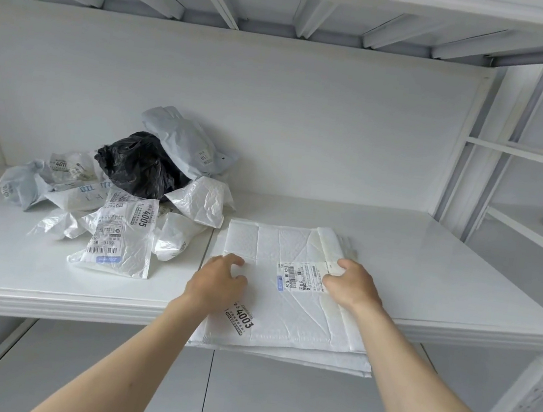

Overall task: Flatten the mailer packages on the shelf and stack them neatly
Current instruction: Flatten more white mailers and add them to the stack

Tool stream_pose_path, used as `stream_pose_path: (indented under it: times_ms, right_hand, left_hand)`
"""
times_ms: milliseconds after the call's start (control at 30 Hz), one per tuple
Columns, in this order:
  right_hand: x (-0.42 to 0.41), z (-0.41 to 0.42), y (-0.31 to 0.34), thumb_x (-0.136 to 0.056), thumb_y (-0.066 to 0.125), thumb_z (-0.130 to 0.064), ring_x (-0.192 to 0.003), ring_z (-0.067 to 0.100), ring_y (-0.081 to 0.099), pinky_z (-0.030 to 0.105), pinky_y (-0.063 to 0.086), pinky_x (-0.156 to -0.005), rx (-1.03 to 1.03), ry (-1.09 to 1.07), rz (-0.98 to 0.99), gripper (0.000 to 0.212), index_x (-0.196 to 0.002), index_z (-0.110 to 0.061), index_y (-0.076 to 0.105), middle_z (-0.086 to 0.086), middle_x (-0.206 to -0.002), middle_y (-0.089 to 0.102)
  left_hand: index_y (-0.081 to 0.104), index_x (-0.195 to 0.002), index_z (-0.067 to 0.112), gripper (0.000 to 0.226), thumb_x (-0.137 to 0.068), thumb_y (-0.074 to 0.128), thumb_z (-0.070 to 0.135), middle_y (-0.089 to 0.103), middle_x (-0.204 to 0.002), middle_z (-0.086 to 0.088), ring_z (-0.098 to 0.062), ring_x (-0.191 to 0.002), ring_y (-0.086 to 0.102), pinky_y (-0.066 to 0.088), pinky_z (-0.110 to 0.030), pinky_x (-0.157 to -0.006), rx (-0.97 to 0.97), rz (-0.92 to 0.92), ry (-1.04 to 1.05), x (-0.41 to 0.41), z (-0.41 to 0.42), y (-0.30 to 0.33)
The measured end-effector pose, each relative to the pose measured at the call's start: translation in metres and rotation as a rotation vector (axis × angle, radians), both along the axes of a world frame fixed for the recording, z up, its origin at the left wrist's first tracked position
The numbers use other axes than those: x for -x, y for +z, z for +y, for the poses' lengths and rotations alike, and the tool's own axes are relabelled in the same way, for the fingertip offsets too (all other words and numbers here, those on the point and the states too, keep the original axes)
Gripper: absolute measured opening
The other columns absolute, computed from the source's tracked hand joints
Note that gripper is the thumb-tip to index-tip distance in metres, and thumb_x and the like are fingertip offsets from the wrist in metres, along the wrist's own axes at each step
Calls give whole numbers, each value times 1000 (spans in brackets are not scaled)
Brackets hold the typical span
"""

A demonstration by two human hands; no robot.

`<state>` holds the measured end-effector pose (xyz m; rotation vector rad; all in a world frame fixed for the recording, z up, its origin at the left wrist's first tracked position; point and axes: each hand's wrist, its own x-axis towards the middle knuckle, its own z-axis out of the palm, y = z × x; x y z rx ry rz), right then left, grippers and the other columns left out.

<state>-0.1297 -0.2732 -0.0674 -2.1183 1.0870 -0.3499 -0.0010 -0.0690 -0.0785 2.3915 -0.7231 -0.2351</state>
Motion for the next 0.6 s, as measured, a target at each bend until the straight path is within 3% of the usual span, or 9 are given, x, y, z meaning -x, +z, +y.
stream_pose_path:
  times_ms: [400,533,600]
  right_hand:
    - [-40,-20,-8,-84,65,-24,-131,27,48,39,39,-108,29,-13,-104,63,-143,-20,46,2,-148,47]
    - [-48,-20,-8,-86,61,-22,-131,30,46,43,37,-108,59,-21,-17,56,-141,-22,48,2,-146,47]
    - [-54,-13,-1,-88,56,-17,-132,32,39,47,31,-108,140,-24,100,49,-136,-22,51,5,-143,44]
  left_hand:
    - [51,-131,31,42,-89,49,31,47,-139,-6,-22,-120,52,43,-34,-96,34,-28,40,-25,-22,-5]
    - [55,-126,32,38,-88,51,29,59,-123,-4,-19,-93,57,49,-34,-87,56,5,28,-35,-16,-3]
    - [57,-125,31,37,-89,51,28,64,-117,-7,-21,-90,61,51,-34,-84,81,27,48,-42,-8,1]
